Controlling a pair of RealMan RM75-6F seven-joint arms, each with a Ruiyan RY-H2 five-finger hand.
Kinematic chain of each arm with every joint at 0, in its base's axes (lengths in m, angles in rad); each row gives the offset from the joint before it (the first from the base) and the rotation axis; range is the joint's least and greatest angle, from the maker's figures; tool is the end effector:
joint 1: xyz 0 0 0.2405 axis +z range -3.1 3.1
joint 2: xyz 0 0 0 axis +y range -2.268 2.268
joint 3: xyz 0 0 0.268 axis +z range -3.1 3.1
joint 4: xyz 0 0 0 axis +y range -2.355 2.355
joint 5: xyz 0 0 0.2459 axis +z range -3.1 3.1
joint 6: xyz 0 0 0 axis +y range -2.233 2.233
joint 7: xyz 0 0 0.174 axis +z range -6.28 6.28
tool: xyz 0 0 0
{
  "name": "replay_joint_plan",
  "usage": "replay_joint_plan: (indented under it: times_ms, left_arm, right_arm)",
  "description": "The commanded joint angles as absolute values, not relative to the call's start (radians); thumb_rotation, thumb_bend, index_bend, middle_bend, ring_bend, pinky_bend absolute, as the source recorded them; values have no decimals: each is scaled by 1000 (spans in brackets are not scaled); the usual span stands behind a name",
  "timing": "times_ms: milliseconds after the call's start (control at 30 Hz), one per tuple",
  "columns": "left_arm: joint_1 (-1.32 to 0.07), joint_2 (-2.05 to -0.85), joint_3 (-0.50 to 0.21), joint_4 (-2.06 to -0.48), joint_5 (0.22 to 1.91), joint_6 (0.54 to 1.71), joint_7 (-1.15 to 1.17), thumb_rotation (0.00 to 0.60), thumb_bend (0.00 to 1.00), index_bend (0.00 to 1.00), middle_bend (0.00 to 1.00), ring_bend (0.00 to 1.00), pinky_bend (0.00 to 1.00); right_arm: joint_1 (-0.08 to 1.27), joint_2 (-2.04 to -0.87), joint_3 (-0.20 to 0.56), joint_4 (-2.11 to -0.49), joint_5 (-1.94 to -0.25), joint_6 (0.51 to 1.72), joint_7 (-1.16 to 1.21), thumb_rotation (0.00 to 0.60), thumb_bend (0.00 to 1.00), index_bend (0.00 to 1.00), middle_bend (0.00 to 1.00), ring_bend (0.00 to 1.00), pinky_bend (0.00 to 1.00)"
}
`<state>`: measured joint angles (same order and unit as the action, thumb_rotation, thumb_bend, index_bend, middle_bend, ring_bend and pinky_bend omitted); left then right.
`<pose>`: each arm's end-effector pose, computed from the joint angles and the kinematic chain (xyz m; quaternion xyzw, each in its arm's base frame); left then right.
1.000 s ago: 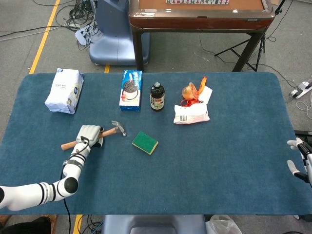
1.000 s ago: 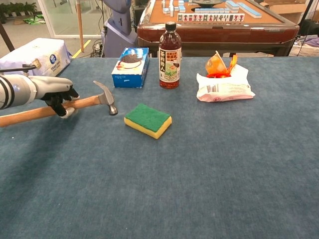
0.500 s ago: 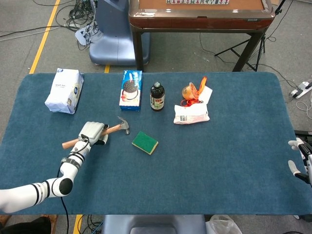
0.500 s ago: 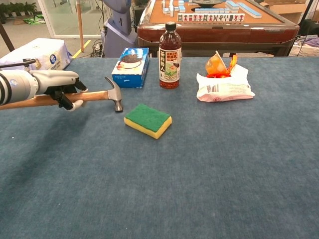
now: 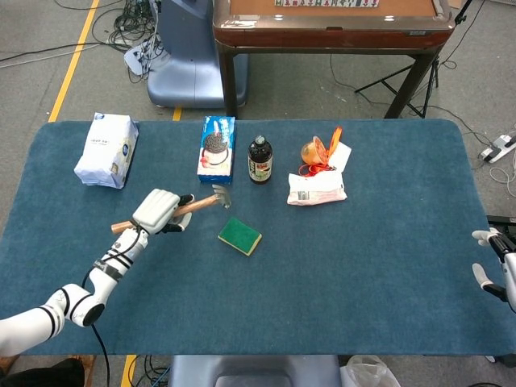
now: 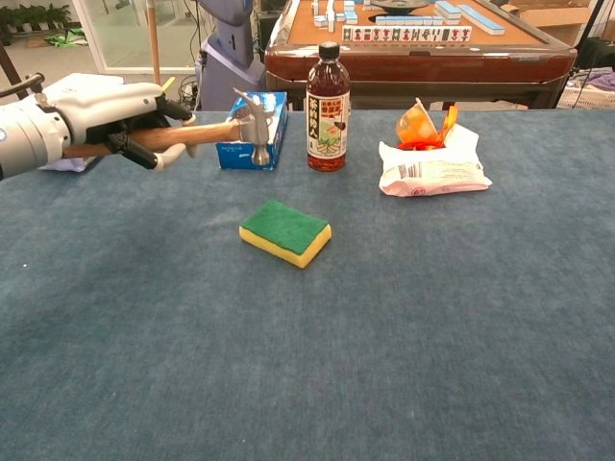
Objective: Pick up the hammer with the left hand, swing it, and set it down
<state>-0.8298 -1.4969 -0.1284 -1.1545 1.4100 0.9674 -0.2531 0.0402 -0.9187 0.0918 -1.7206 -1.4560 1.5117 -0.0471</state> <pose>-0.1702 0.4518 -0.0124 -0.7315 -0.3611 -0.4454 0.3689 -0.3354 -0.2090 0.2016 0.5855 -0.3453 0.3513 0.6438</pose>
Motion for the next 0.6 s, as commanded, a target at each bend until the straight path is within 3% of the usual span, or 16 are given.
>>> replay_joint_plan:
  times_ms: [33, 600]
  left_arm:
    - [-824, -1518, -88, -1070, 1536, 1062, -380, 600, 585, 829, 989, 903, 969]
    - [-859, -1633, 11, -875, 1725, 1187, -459, 600, 580, 834, 1000, 924, 1000]
  right_arm:
    - [41, -920, 91, -1724, -1455, 1510, -51, 600, 323, 320, 390, 307, 374]
    - [36, -929, 85, -1724, -1448, 1505, -58, 600, 323, 320, 390, 307, 374]
